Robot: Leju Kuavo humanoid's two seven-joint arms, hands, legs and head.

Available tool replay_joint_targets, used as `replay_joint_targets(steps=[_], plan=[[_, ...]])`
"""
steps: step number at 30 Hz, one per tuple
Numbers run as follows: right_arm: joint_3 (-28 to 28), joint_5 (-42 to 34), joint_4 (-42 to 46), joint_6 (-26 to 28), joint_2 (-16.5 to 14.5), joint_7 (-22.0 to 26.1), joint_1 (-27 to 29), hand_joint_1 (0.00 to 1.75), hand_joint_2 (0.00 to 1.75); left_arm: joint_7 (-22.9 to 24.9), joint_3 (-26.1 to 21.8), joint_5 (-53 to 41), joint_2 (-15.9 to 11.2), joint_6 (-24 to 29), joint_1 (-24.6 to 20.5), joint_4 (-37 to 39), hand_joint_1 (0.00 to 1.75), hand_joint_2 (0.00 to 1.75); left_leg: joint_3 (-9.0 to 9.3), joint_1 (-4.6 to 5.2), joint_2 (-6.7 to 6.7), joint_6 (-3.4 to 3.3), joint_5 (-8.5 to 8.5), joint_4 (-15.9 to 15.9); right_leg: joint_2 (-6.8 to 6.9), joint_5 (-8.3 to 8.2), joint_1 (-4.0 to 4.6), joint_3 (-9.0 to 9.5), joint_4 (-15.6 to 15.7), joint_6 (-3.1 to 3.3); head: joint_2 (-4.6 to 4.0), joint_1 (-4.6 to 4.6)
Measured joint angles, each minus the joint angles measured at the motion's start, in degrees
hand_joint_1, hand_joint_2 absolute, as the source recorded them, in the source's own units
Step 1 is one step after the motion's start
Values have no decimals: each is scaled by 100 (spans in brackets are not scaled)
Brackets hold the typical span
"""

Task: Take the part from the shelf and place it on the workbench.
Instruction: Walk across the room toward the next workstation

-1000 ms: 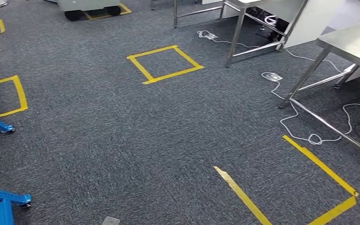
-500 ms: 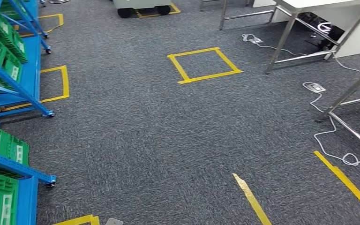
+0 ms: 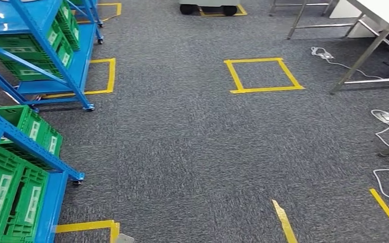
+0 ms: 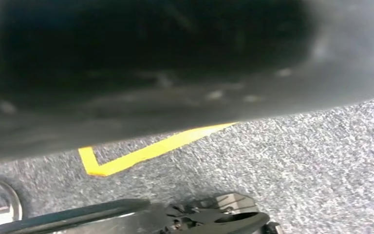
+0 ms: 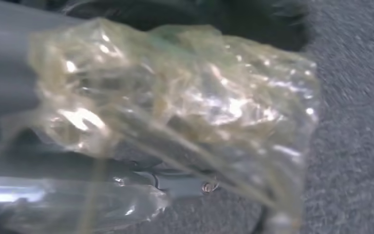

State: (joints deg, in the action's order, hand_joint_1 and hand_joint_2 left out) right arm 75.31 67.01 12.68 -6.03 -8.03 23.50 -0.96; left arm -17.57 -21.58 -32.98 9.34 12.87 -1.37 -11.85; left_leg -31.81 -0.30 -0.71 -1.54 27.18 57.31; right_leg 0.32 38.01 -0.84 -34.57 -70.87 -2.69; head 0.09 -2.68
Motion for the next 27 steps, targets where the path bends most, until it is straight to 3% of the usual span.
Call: replay_joint_targets(steps=[1, 2, 3, 5, 7, 8, 10, 12, 14, 16, 17, 19, 21, 23, 25, 27], plan=[[1, 1, -1, 2, -3, 0, 11, 0, 0, 0, 4, -1, -1, 0, 2, 0, 0, 0, 9, 17, -82, -11, 7, 1, -15, -16, 5, -152, -196, 19, 0, -1], [1, 0, -1, 4, -4, 0, 15, 0, 0, 1, 5, -2, -2, 0, 6, 0, 0, 0, 25, 31, -164, -17, 14, 1, -30, -156, 11, -200, -157, 45, 0, -2], [1, 1, 0, 7, -4, 0, 13, 0, 0, 1, 5, -2, -2, 0, 8, 0, 0, 0, 46, 42, -247, -17, 20, 1, -64, -396, 19, -135, 112, 79, 0, -3], [1, 1, 1, 11, -3, 0, 9, 0, 0, 2, 7, -2, 3, 0, 4, 1, 0, 0, 73, 52, -405, -3, 39, 6, -296, -842, 28, 129, 871, 149, 0, -6], [5, 1, 1, 16, -3, -1, 4, 0, 0, 2, 7, -3, 12, 0, -8, 2, 0, 0, 43, 42, -543, 41, 43, 17, -505, -943, 27, 321, 1308, 178, 0, -7], [7, 1, 1, 18, -3, -1, 0, 0, 0, 3, 8, -3, 16, 0, -6, 3, 0, 0, 18, 31, -603, 77, 34, 17, -523, -913, 29, 356, 1351, 180, 0, -8], [10, 0, 0, 19, -11, -1, -5, 0, 0, 5, 8, -4, 18, 1, 15, 4, 0, 0, -15, 12, -669, 151, 33, 24, -405, -917, 27, 417, 1417, 197, 0, -10], [17, 1, 1, 18, -25, 1, -2, 0, 0, 8, 9, -4, 17, 3, 19, 4, 0, 0, -140, 26, -442, 207, 209, 291, -244, -932, 16, 478, 1490, 237, 0, -27], [30, 1, 2, 19, -30, 1, 6, 0, 0, 9, 9, -4, 14, 4, 2, 4, 0, 0, -481, 26, -115, 249, 556, 974, -59, -907, 29, 524, 1515, 275, 0, -42], [38, 1, 2, 19, -30, 0, 13, 0, 0, 9, 9, -4, 9, 4, 3, 4, 0, 0, -797, 9, 0, 283, 751, 1580, 118, -864, 43, 555, 1512, 290, 0, -44], [39, 1, 2, 18, -30, 0, 14, 0, 0, 9, 9, -4, 7, 4, 13, 4, 0, 0, -837, 1, 21, 294, 701, 1648, 194, -842, 45, 576, 1511, 288, 0, -45], [40, 1, 2, 16, -31, 0, 8, 0, 0, 9, 9, -4, 1, 4, 26, 4, 0, 0, -595, -7, 99, 293, 321, 1161, 325, -789, 45, 640, 1507, 269, 0, -46], [41, 1, 2, 14, -32, 1, 5, 0, 0, 9, 9, -4, -5, 4, 14, 4, 0, 0, -216, 25, 353, 255, 22, 423, 441, -705, 74, 682, 1491, 217, 0, -49], [42, 1, 2, 13, -32, 1, 2, 0, 0, 9, 10, -4, -9, 4, -1, 4, 0, 0, -58, 60, 495, 171, 18, 98, 548, -639, 107, 728, 1464, 143, 0, -35], [43, 1, 2, 13, -32, 1, -13, 0, 0, 9, 11, -4, -12, 4, 7, 5, 0, 0, -42, 57, 376, 75, 59, 72, 585, -611, 92, 790, 1423, 69, 0, -26], [44, 0, 2, 13, -32, 2, -27, 0, 0, 10, 11, -4, -12, 4, 14, 7, 0, 0, -1, 39, 252, 11, 72, 58, 362, -483, 50, 702, 1189, 12, 1, -24]])
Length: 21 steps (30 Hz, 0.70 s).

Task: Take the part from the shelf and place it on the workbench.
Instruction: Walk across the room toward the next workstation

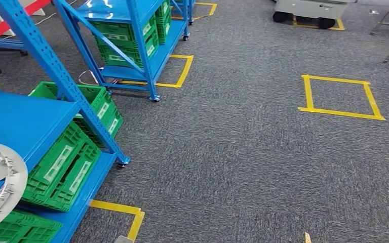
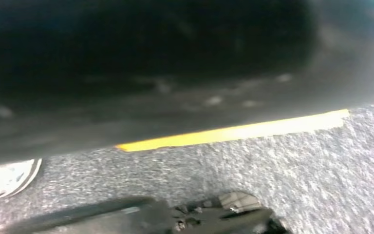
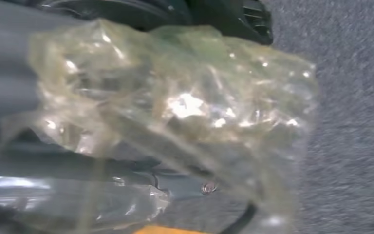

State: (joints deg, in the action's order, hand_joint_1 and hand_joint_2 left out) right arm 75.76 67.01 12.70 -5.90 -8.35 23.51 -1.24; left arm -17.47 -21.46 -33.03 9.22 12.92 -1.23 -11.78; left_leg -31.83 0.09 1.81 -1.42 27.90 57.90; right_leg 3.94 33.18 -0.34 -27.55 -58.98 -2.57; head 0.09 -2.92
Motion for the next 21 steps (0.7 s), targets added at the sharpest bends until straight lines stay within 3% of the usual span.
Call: replay_joint_targets(steps=[2, 3, 4, 5, 6, 7, 8, 9, 11, 13, 15, 17, 18, 20, 21], plan=[[2, 0, 0, 1, 0, -1, 10, 0, 0, 1, 1, -1, 4, 0, -22, 0, 0, 0, 25, -11, -128, -38, 12, -2, -274, 297, -26, -374, -662, -27, 1, 10], [3, 0, -1, 1, -1, -1, 20, 0, 0, 1, 2, -2, 7, 0, -32, 0, 0, 0, 34, -10, -205, -51, 22, 0, -335, 439, -30, -622, -1060, -35, 1, 11], [4, 0, -1, 2, -2, -2, 30, 0, 0, 1, 2, -2, 7, 0, -33, 0, 0, 0, 51, -9, -283, -59, 39, 1, -361, 506, -31, -844, -1358, -42, 0, 10], [5, 0, -1, 3, -3, -2, 36, 0, 0, 1, 2, -2, 7, 0, -27, 0, 0, 0, 80, -9, -363, -59, 61, 2, -374, 462, -31, -982, -1469, -46, 0, 10], [8, 0, -1, 4, -4, -2, 38, 0, 0, 1, 2, -2, 8, 0, -17, 0, 0, 0, 124, -13, -444, -51, 88, 2, -387, 293, -34, -1010, -1352, -44, -1, 9], [9, 0, -1, 5, -4, -2, 39, 0, 0, 1, 2, -2, 8, -1, -9, 0, 0, 0, 178, -20, -527, -34, 122, 3, -422, 26, -38, -939, -1039, -39, -1, 9], [11, 0, -1, 6, -4, -2, 40, 0, 0, 1, 2, -2, 9, -1, -4, 0, 0, 0, 230, -30, -606, -10, 157, 2, -527, -231, -50, -820, -674, -36, -1, 11], [14, 0, -2, 6, -4, -2, 39, 0, 0, 1, 2, -2, 8, -2, -9, 1, 0, 0, 265, -40, -685, 20, 189, 8, -638, -353, -61, -727, -326, -21, -1, 15], [18, 0, -3, 5, -4, -3, 38, 0, 0, 2, 2, -2, 8, -2, -22, 2, 0, 0, 275, -54, -815, 97, 233, 24, -784, -407, -60, -615, -14, 46, 0, 30], [19, 0, -2, 5, -7, -4, 36, 0, 0, 4, 1, -2, 7, -2, -9, 3, 0, 0, 274, -60, -880, 165, 254, 39, -697, -419, -47, -547, 21, 136, 1, 31], [19, -1, -1, 6, -11, -2, 32, 0, 0, 5, 1, -2, 5, -2, 1, 4, 0, 0, 206, -47, -689, 210, 318, 228, -572, -424, -49, -463, 52, 198, 0, 8], [21, -2, 0, 5, -14, -1, 32, 0, 0, 5, 2, -2, 5, -2, -24, 4, 0, 0, -114, -32, -379, 243, 545, 814, -429, -378, -30, -392, 72, 254, 0, -14], [21, -2, 0, 5, -14, -1, 36, 0, 0, 5, 2, -2, 5, -2, -35, 4, 0, 0, -341, -30, -289, 251, 700, 1187, -354, -341, -11, -365, 74, 280, -1, -24], [22, -2, 0, 4, -14, -2, 41, 0, 0, 6, 1, -2, 3, -2, -21, 4, 0, 0, -670, -26, -236, 234, 829, 1632, -218, -258, 30, -290, 74, 311, -1, -25], [21, -2, 0, 4, -14, -2, 39, 0, 0, 7, 1, -2, 1, -3, -6, 4, 0, 0, -704, -15, -225, 204, 722, 1588, -155, -212, 50, -237, 74, 321, -1, -25]])
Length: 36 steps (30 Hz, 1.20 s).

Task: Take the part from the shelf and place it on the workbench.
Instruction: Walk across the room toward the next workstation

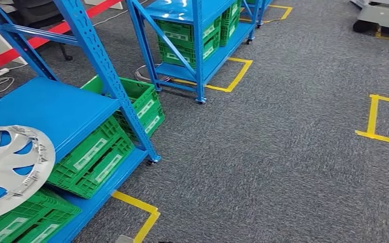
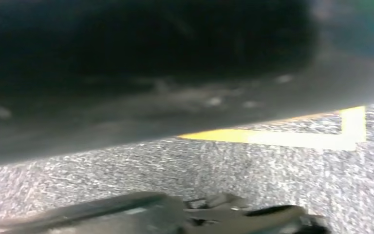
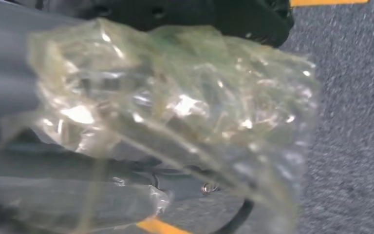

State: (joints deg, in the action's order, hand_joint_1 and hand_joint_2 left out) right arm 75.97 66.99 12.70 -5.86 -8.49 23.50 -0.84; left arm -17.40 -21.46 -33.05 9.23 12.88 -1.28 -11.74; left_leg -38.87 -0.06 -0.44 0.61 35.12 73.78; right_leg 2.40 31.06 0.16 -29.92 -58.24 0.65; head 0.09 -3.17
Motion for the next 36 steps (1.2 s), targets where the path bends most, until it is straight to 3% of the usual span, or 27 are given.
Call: replay_joint_targets(steps=[1, 2, 3, 5, 7, 8, 10, 12, 14, 15, 16, 18, 20, 21, 22, 23, 25, 27, 29, 30, 31, 33, 35, 36], plan=[[-1, 0, 0, 0, -1, 0, -2, 0, 0, 3, 0, -1, -2, -2, 13, 0, 0, 0, 62, 23, 29, -46, -217, -236, 64, 49, 19, 65, 2, 5, 0, 0], [-1, 0, -1, 0, -5, 0, -1, 0, 0, 7, 0, -2, -4, -5, 18, 0, 0, 0, 184, 70, 137, -116, -482, -587, 130, 102, 32, 116, 8, 6, 0, 3], [-1, 0, -2, 1, -10, 1, -1, 0, 0, 12, 1, -4, -8, -8, 12, 1, 0, 0, 300, 133, 281, -184, -606, -886, 198, 153, 49, 177, 10, -5, 0, 11], [2, -1, -3, 3, -20, -1, 0, 0, 0, 22, 1, -8, -9, -15, -8, 2, 0, 0, 450, 228, 505, -285, -647, -1299, 345, 235, 72, 231, 23, -48, 0, 17], [3, -1, -2, 6, -22, -2, -11, 0, 0, 26, 1, -8, -7, -20, 0, 3, 0, 0, 506, 229, 444, -321, -657, -1427, 451, 254, 86, 332, 17, -108, 0, 10], [3, 0, -2, 8, -23, -1, -22, 0, 0, 20, 1, -4, -8, -25, 14, 3, 0, 0, 544, 207, 382, -336, -728, -1462, 417, 276, 83, 369, -15, -134, 0, 16], [3, 1, -2, 14, -23, 2, -46, 0, 0, -3, -1, 4, -8, -46, 5, 4, 0, 0, 617, 150, 239, -357, -764, -1516, 142, 417, 54, 249, -319, -191, -1, 27], [8, 2, -2, 22, -23, 2, -38, 0, 0, -30, -1, 9, 3, -73, -35, 4, 0, 0, 636, 115, 83, -370, -753, -1535, -151, 712, 5, -142, -977, -248, -1, 44], [13, 1, -2, 30, -23, 0, -15, 0, 0, -42, -1, 8, 12, -92, -42, 4, 0, 0, 660, 94, -92, -357, -722, -1534, -224, 871, -43, -534, -1468, -305, 0, 48], [14, 1, -2, 34, -23, 0, -10, 0, 0, -44, -1, 7, 13, -97, -32, 4, 0, 0, 685, 80, -176, -337, -701, -1533, -231, 778, -62, -619, -1456, -333, 0, 46], [14, 1, -2, 40, -23, 0, -9, 0, 0, -44, -1, 6, 13, -101, -22, 4, 0, 0, 722, 62, -260, -309, -677, -1532, -246, 559, -83, -608, -1245, -360, 0, 46], [15, 3, -4, 51, -23, 0, -8, 0, 0, -45, -1, 3, 12, -104, -14, 4, 0, 0, 801, 25, -413, -240, -624, -1530, -452, 56, -133, -423, -553, -410, 0, 54], [17, 3, -8, 58, -24, -2, -8, 0, 0, -47, -1, 2, 10, -103, -30, 4, 0, 0, 796, -4, -557, -160, -594, -1515, -685, -79, -149, -289, -156, -355, -1, 66], [17, 3, -9, 60, -24, -3, -7, 0, 0, -49, -1, 1, 10, -103, -32, 4, 0, 0, 783, -10, -610, -117, -597, -1501, -719, -42, -137, -289, -135, -290, -1, 69], [18, 3, -9, 62, -23, -4, -6, 0, 0, -50, -1, 1, 11, -102, -29, 5, 0, 0, 765, -16, -651, -78, -602, -1489, -666, -43, -126, -256, -110, -214, 0, 68], [18, 3, -8, 64, -23, -4, -9, 0, 0, -51, -1, 0, 11, -102, -16, 5, 0, 0, 766, -15, -610, -40, -590, -1467, -599, -95, -123, -219, -88, -156, 0, 66], [19, -1, -6, 66, -25, 1, -14, 0, 0, -54, -1, -1, 9, -102, -17, 7, 0, 0, 682, -2, -347, 19, -458, -1261, -458, -105, -122, -131, -39, -81, 0, 41], [20, -4, -4, 64, -25, 3, -8, 0, 0, -57, -1, -2, 10, -102, -43, 7, 0, 0, 374, -1, -82, 64, -136, -670, -293, -84, -101, -95, -19, -34, 0, 13], [20, -4, -4, 63, -25, 2, -2, 0, 0, -59, -1, -2, 9, -102, -45, 7, 0, 0, 41, -8, -15, 77, 94, -72, -130, -48, -73, -74, -20, -3, 0, 11], [20, -4, -4, 63, -25, 2, -4, 0, 0, -59, -1, -2, 7, -102, -33, 7, 0, 0, -16, -9, -7, 70, 57, -2, -62, -28, -60, -55, -21, 5, 0, 10], [20, -4, -4, 63, -25, 2, -8, 0, 0, -59, -1, -2, 5, -102, -20, 7, 0, 0, 28, -4, 6, 47, -90, -137, 0, -6, -45, -28, -21, 10, 0, 9], [20, -4, -5, 63, -27, 2, -14, 0, 0, -60, -1, -2, 1, -102, -9, 7, 0, 0, 320, 40, 160, -56, -534, -809, 122, 48, -17, 35, -18, 10, 0, 12], [21, -5, -6, 64, -33, 0, -13, 0, 0, -61, -1, -2, -2, -102, -24, 7, 0, 0, 522, 115, 384, -156, -637, -1295, 246, 106, 15, 92, -23, -25, 1, 8], [21, -5, -7, 64, -37, -1, -13, 0, 0, -62, -1, -2, -3, -102, -26, 7, 0, 0, 546, 142, 444, -186, -626, -1370, 309, 134, 27, 95, -26, -53, 1, 7]])
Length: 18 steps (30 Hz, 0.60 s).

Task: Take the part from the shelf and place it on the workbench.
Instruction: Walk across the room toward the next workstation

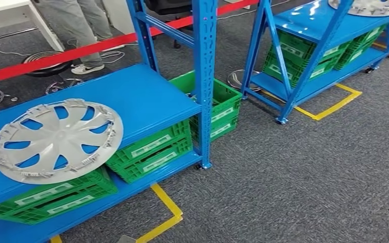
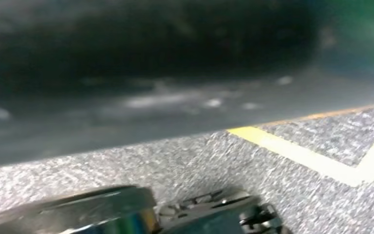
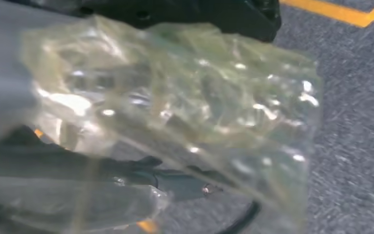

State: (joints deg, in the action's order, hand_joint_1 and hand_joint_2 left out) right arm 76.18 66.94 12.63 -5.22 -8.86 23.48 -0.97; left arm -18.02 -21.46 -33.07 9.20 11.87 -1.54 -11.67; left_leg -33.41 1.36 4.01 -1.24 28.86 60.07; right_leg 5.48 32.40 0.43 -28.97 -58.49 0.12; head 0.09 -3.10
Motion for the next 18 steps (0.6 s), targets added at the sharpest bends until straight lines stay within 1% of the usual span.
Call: replay_joint_targets(steps=[1, 2, 3, 4, 5, 6, 7, 8, 9, 10, 11, 12, 13, 14, 15, 16, 17, 18], plan=[[0, 0, 0, 0, -2, 0, -6, 0, 0, -1, 0, 0, -1, 1, 6, 1, 0, 0, 0, 9, -28, -14, 14, -29, 63, 23, 13, 42, 3, -30, 0, -5], [1, 0, 1, 0, -2, -1, -17, 0, 0, -2, 0, 0, 2, 2, 16, 1, 0, 0, 28, -14, -83, -31, -72, -85, 105, 58, 14, 54, 3, -57, 0, -12], [1, 0, 2, -1, -2, 1, -30, 0, 0, -2, 0, 0, 3, 3, 26, 2, 0, 0, 57, -37, -138, -45, -127, -134, 53, 104, 10, 63, -26, -81, -1, 1], [0, -1, 3, 0, -2, 3, -44, 0, 0, -3, -1, 0, 4, 4, 22, 2, 0, 0, 84, -63, -199, -63, -154, -179, -67, 188, 1, 40, -136, -106, -1, 14], [1, -1, 4, 1, -1, 3, -50, 0, 0, -3, -1, 0, 8, 4, 7, 2, 0, 0, 103, -90, -261, -76, -178, -215, -229, 319, -14, -74, -368, -134, -1, 28], [1, -2, 4, 1, -1, 3, -46, 0, 0, -4, -1, -1, 11, 4, -10, 2, 0, 0, 103, -96, -330, -87, -185, -222, -393, 474, -31, -241, -711, -164, -1, 50], [1, -2, 4, 2, -1, 3, -37, 0, 0, -4, -1, -1, 15, 4, -21, 2, 0, 0, 97, -103, -408, -92, -186, -220, -486, 621, -51, -456, -1108, -193, -1, 57], [1, -1, 4, 2, -1, 2, -25, 0, 0, -4, 0, -2, 19, 4, -23, 2, 0, 0, 95, -109, -487, -91, -184, -219, -525, 698, -70, -650, -1427, -220, -1, 59], [1, -1, 4, 2, -1, 1, -16, 0, 0, -4, -1, -2, 21, 4, -16, 2, 0, 0, 99, -116, -563, -85, -180, -216, -539, 667, -89, -775, -1575, -244, -1, 59], [1, -1, 4, 2, -1, 1, -11, 0, 0, -4, -1, -2, 23, 4, -8, 2, 0, 0, 106, -127, -641, -73, -173, -212, -546, 515, -109, -792, -1492, -267, -1, 58], [1, -1, 4, 2, -1, 1, -9, 0, 0, -4, -1, -3, 26, 4, -3, 2, 0, 0, 116, -143, -719, -51, -161, -202, -577, 272, -133, -695, -1182, -290, -1, 59], [1, -1, 4, 2, -1, 1, -8, 0, 0, -4, -1, -3, 28, 4, -1, 2, 0, 0, 120, -159, -794, -19, -145, -188, -676, 52, -162, -547, -801, -313, -1, 61], [1, -1, 3, 2, -1, 1, -8, 0, 0, -4, 0, -3, 29, 4, -8, 2, 0, 0, 113, -166, -869, 21, -129, -158, -803, -93, -188, -401, -431, -321, -1, 69], [1, 0, 2, 2, -2, -1, -10, 0, 0, -4, 0, -3, 31, 4, -14, 2, 0, 0, 98, -169, -934, 63, -121, -140, -909, -161, -207, -285, -186, -307, 0, 72], [1, 2, 1, 2, -2, -2, -11, 0, 0, -5, 0, -3, 31, 4, -15, 2, 0, 0, 75, -168, -990, 104, -125, -129, -980, -151, -212, -231, -87, -280, 0, 76], [1, 3, 0, 2, -2, -2, -12, 0, 0, -5, 0, -3, 30, 4, -11, 2, 0, 0, 56, -171, -1048, 144, -140, -127, -970, -141, -204, -210, -57, -237, -1, 74], [1, 3, 0, 3, -2, -2, -15, 0, 0, -6, 0, -4, 28, 4, 2, 2, 0, 0, 42, -179, -1091, 177, -156, -141, -914, -152, -203, -194, -62, -191, -1, 70], [2, 2, 1, 3, -1, -1, -17, 0, 0, -6, 0, -4, 26, 4, 14, 2, 0, 0, 27, -179, -1038, 210, -145, -124, -856, -167, -202, -187, -51, -150, -1, 66]])
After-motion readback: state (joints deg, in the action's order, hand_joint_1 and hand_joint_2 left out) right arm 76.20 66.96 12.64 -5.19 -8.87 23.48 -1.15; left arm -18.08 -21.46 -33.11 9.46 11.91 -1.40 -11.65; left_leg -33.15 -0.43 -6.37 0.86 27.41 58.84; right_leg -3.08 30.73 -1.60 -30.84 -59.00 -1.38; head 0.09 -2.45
